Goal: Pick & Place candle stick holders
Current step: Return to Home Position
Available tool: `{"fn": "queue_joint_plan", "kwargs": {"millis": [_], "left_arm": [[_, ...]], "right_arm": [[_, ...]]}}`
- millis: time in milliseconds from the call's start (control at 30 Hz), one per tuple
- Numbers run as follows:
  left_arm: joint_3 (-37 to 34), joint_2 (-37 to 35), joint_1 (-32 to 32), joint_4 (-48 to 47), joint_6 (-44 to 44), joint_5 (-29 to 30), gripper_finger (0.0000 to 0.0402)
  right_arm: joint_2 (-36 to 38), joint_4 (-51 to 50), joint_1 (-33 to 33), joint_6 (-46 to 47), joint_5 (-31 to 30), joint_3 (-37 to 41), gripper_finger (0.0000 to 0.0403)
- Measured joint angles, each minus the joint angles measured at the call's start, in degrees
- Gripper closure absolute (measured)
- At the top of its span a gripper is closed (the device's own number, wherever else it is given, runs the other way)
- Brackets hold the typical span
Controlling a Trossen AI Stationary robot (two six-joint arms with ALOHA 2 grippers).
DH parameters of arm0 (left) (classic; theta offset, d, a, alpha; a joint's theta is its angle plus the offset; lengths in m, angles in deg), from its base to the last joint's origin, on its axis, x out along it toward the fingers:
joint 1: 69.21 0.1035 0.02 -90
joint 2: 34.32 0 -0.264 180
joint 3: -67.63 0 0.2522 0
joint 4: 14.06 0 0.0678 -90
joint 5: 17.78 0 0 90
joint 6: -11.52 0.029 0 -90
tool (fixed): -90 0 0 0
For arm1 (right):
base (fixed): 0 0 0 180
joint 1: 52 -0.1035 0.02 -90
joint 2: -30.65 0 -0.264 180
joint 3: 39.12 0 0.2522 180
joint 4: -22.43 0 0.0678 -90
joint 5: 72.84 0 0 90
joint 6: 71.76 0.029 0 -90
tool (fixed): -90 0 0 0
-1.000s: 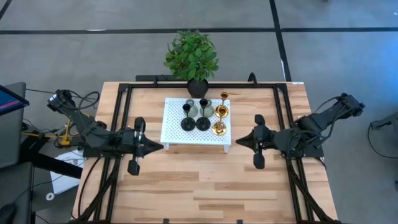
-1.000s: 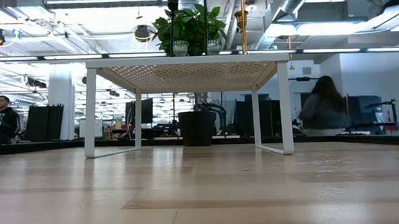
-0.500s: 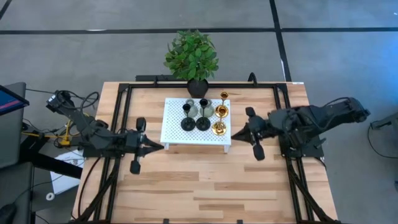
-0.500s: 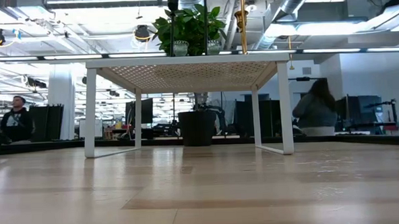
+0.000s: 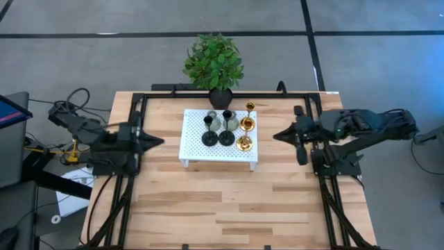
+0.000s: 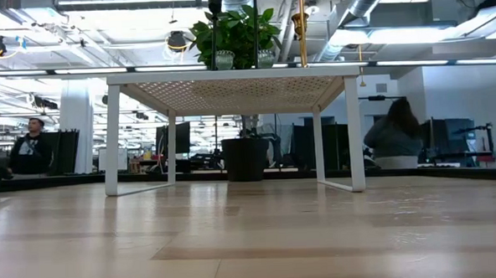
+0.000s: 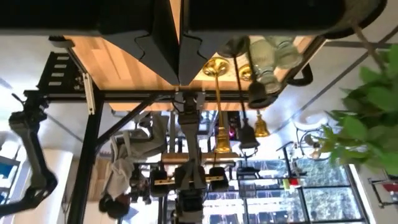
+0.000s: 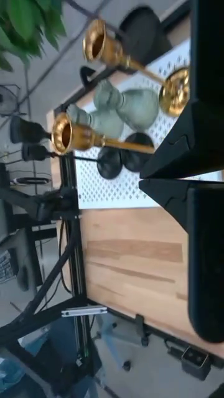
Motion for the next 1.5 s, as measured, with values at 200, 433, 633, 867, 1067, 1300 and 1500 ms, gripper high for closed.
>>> {"fn": "queue_joint_plan", "kwargs": {"millis": [200,433,633,867,1067,1300,1500], "left_arm": [[-6.16,-8.8,-0.02,-0.26,0.06,0.7,0.0398],[-12.11,-17.13,-0.02,-0.02,-0.35,1.74,0.0398],[-15.2,-23.01,0.0,-0.02,-0.09,1.16,0.0398],[-18.84,-25.24,-0.02,2.18,-0.88,4.24,0.0398],[-19.4,-24.77,-0.01,5.32,0.21,4.02,0.0398],[-19.38,-24.8,-0.02,8.27,6.01,6.38,0.0398],[-19.34,-24.8,-0.01,10.96,10.25,8.52,0.0398]], "right_arm": [[5.43,-2.06,-0.74,-0.65,-3.55,0.0,0.0403],[9.5,-4.2,-0.69,-0.62,-4.11,0.0,0.0403],[13.16,-4.47,-0.65,-0.64,-6.68,1.05,0.0403],[21.04,4.03,-0.65,0.46,-6.5,12.24,0.0403],[26.49,8.07,-0.65,1.77,-6.42,18.25,0.0403],[29.24,8.11,-0.65,1.94,-6.46,18.8,0.0403],[29.45,8.02,-0.63,1.69,-7.19,18.8,0.0403]]}}
